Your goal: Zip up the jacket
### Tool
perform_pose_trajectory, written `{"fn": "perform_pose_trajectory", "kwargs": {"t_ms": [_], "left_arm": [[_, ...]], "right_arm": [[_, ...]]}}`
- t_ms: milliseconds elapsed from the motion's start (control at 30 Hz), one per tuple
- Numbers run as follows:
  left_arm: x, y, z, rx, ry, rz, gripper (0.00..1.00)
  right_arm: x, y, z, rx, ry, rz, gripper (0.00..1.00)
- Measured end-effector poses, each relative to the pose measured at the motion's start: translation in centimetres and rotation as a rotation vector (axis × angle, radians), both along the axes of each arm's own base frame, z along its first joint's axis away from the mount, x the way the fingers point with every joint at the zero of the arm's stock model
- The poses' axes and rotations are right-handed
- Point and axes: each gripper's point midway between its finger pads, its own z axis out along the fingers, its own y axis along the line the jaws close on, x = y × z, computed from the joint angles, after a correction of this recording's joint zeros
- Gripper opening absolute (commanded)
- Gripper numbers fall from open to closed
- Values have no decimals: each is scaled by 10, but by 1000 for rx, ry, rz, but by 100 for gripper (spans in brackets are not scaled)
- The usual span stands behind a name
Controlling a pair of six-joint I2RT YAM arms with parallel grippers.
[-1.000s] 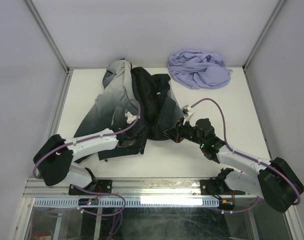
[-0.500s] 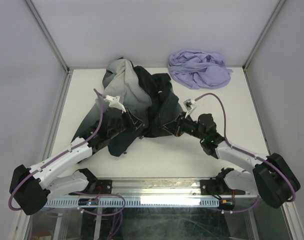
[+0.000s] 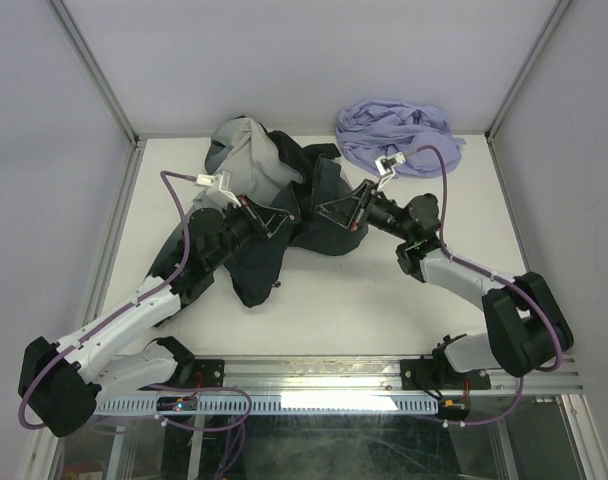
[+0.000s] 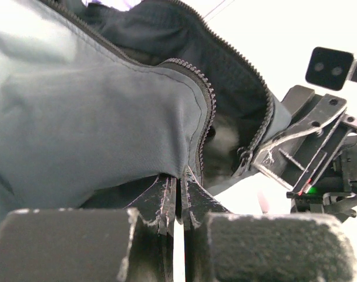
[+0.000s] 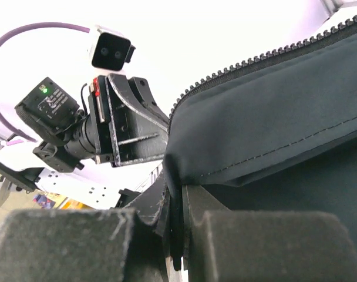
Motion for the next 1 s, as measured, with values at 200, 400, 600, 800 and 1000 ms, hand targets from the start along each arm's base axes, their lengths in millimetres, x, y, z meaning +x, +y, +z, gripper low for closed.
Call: {"fn": "perform_pose_trajectory", "kwargs": {"t_ms": [200,400,600,800,1000], "left_arm": [[7,3,24,-48,-96,-12,0],[2,0,37,-78,-157,-52,0],[-1,-2,39,-79,-174,-75,0],[-2,-5,37,-74,-171,-93,0],[-2,-5,36,-65,-174,-95,0]], "right_arm": [[-3,5,-6,24,23,79,0],[-7,7,-7,35,21,115,0],[-7,9,-9,44,24,129,0],[-8,10,-8,51,21,138,0],[-10,10,-8,53,17,148,0]]}}
